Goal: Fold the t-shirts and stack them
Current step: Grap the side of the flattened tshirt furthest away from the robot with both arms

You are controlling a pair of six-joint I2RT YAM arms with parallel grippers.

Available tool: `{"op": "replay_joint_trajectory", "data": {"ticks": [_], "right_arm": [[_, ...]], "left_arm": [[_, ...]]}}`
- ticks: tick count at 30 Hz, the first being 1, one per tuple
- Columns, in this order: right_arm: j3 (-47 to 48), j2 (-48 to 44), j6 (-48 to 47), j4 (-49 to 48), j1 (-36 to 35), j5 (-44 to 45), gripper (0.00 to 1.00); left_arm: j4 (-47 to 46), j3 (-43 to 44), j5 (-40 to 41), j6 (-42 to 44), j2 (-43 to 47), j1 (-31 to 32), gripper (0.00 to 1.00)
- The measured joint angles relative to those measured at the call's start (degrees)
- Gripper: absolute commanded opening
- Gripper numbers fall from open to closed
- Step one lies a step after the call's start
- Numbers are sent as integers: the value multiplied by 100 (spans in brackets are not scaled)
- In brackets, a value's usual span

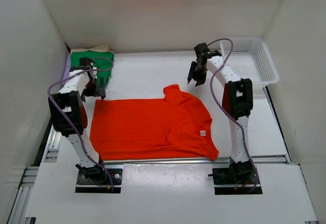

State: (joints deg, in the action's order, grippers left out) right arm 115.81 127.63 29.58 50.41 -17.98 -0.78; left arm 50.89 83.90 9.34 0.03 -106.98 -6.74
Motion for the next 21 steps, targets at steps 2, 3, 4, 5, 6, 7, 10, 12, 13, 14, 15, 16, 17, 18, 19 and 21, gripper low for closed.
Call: {"op": "replay_joint_trajectory", "data": {"ticks": [2, 3, 4, 5, 6, 7, 10, 12, 13, 14, 15, 16, 17, 18, 19, 21], "right_arm": [[68, 382, 2, 2, -15, 2, 53], [59, 527, 2, 17, -26, -2, 55], [33, 638, -4, 13, -44, -2, 55], [-35, 691, -26, -24, -59, -20, 55], [-114, 713, -39, -28, -87, -61, 55], [-157, 713, -61, -20, -118, -101, 55], [-227, 695, -138, -136, -258, -205, 55], [-396, 601, -160, -262, -365, -258, 55], [-514, 533, -164, -330, -413, -273, 55], [-634, 468, -168, -391, -448, -291, 55], [-761, 393, -173, -450, -487, -308, 53], [-868, 334, -177, -492, -518, -328, 50], [-927, 304, -181, -505, -540, -348, 48], [-962, 291, -186, -514, -553, -372, 45], [-973, 286, -186, -531, -555, -382, 37], [-990, 289, -201, -557, -549, -393, 25]], "left_arm": [[-39, -4, -74, 0, -197, -111, 100], [-50, -7, -96, 0, -291, -170, 100], [-72, -15, -131, 0, -393, -229, 100], [-101, -26, -173, 0, -466, -264, 100], [-136, -42, -232, 0, -538, -319, 100], [-164, -66, -295, -2, -597, -361, 100], [-199, -92, -496, -2, -680, -385, 100], [-256, -92, -610, -2, -719, -365, 100], [-282, -90, -656, 0, -754, -363, 99], [-306, -90, -688, -2, -785, -363, 99], [-326, -90, -721, -2, -824, -358, 99], [-341, -90, -750, 0, -879, -354, 93], [-341, -74, -824, -15, -922, -354, 88], [-341, -70, -887, -9, -929, -354, 84], [-352, -66, -925, 0, -931, -354, 79], [-358, -66, -966, -17, -935, -358, 64]]}}
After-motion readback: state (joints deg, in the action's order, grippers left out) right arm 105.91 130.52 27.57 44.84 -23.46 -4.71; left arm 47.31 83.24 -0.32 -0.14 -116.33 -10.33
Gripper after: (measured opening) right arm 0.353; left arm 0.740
